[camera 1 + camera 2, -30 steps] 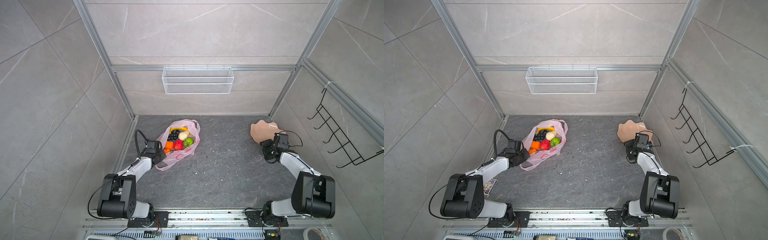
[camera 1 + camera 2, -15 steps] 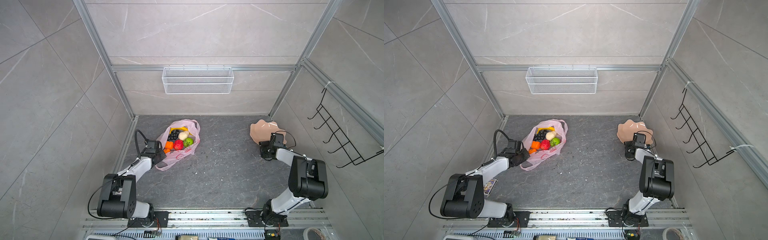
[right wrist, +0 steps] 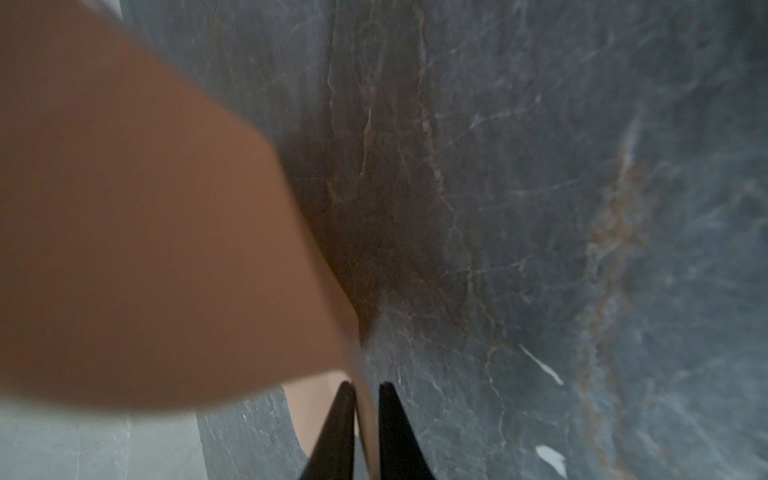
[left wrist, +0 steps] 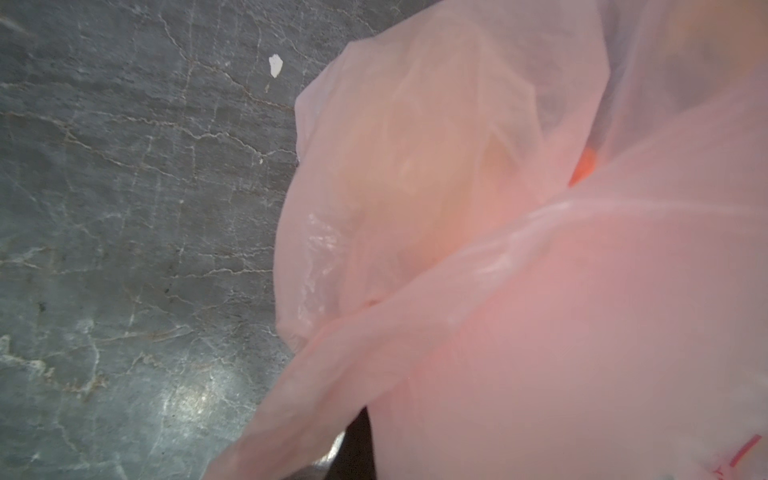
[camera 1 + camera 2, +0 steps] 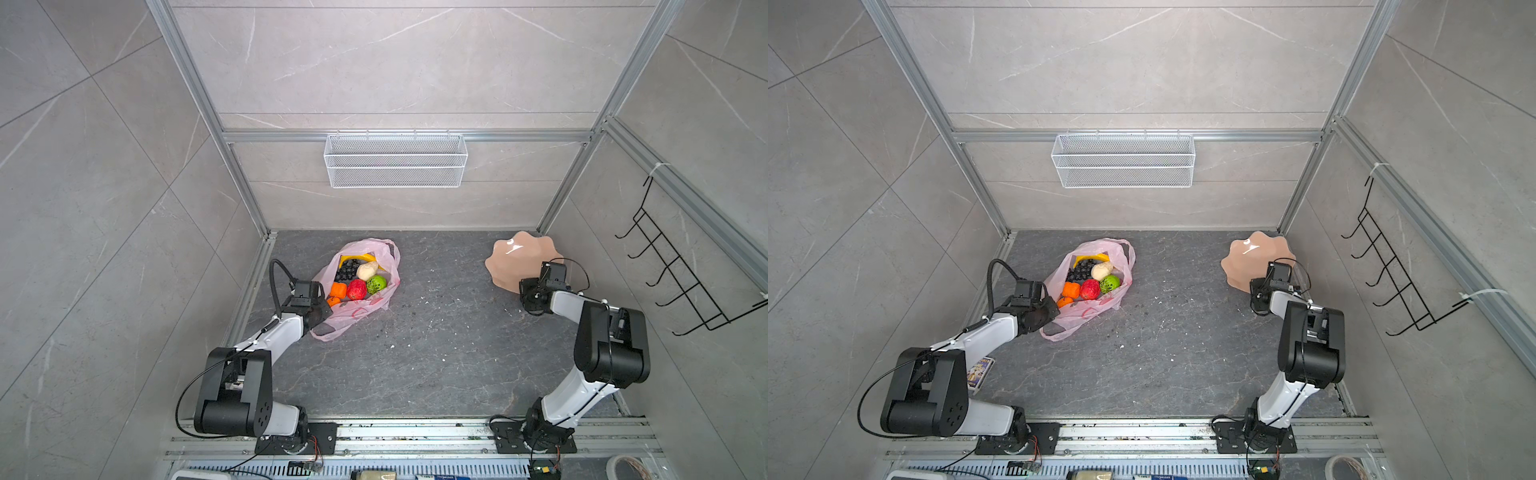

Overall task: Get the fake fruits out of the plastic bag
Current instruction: 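Drag the pink bowl with the right gripper toward the bag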

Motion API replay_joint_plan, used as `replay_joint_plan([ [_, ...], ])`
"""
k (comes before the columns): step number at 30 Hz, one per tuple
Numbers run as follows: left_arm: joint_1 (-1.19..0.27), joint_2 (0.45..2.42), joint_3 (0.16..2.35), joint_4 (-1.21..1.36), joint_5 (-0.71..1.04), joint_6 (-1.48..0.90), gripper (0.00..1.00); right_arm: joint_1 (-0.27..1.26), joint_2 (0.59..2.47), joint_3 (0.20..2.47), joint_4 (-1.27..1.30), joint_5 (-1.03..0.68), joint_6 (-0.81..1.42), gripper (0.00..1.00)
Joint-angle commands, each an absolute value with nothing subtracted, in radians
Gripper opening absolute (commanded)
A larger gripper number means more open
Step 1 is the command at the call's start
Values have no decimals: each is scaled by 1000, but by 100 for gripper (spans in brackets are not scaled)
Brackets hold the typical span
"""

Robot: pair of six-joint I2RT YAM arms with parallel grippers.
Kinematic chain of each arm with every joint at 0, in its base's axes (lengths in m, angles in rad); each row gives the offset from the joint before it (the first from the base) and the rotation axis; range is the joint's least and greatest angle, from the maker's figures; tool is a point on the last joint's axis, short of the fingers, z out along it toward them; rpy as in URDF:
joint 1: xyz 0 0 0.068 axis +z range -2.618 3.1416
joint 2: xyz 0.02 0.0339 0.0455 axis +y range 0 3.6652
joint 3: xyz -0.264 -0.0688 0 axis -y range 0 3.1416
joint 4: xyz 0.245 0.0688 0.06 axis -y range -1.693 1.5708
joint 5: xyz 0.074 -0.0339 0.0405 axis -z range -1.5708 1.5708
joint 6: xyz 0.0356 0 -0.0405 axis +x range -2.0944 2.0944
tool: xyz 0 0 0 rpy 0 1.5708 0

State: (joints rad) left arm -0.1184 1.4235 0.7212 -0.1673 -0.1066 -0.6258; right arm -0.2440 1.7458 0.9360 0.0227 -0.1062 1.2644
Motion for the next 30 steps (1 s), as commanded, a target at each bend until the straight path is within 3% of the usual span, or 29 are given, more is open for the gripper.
replay_joint_plan([
  [1, -118, 1412, 719, -145, -130, -627, 0, -249, 1737, 921, 35, -123, 1276, 9],
  [10, -118, 1401, 721, -151, -135, -627, 0, -240, 1619, 847, -1, -230, 1203, 1],
  [20, -118, 1385, 715, -154, -151, -624, 0, -171, 1424, 799, -192, -368, 997, 0],
  [30, -118, 1356, 709, -160, -180, -616, 0, 13, 1270, 760, -368, -460, 821, 0],
])
